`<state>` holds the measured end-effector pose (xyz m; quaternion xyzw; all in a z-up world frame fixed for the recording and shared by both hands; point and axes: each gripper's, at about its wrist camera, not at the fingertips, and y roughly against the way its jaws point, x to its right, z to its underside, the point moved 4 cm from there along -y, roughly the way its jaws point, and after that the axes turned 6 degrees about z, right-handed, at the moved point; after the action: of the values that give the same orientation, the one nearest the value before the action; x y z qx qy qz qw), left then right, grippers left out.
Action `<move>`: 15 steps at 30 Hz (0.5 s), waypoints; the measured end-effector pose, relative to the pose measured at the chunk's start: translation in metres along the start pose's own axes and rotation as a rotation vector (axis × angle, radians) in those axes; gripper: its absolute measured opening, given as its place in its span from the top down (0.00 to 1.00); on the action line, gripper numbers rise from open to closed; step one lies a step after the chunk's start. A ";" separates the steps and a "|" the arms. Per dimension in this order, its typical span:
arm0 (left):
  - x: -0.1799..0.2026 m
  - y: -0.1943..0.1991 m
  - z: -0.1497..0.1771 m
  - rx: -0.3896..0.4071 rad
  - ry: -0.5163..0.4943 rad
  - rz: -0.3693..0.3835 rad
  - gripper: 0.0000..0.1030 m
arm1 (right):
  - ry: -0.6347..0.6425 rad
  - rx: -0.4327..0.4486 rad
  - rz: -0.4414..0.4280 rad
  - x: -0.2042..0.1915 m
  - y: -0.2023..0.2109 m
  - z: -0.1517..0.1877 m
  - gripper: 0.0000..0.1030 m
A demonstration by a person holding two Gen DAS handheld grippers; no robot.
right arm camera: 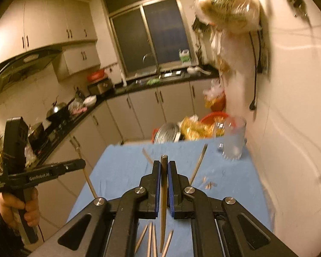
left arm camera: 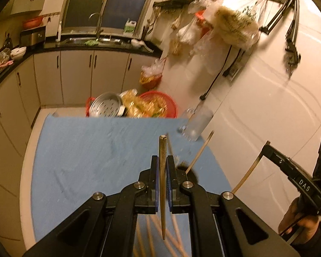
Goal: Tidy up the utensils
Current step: 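Carry both chopsticks to the black cup and lower them inside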
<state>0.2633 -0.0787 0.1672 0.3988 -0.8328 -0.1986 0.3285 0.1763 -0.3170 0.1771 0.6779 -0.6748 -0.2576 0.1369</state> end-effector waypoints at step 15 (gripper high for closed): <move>0.035 -0.055 -0.044 0.172 0.011 -0.002 0.94 | 0.023 0.207 0.132 0.000 -0.023 -0.047 0.93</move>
<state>0.3078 -0.1425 0.1792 0.4276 -0.8446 -0.1244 0.2973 0.2204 -0.3233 0.2037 0.6453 -0.7394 -0.1692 0.0904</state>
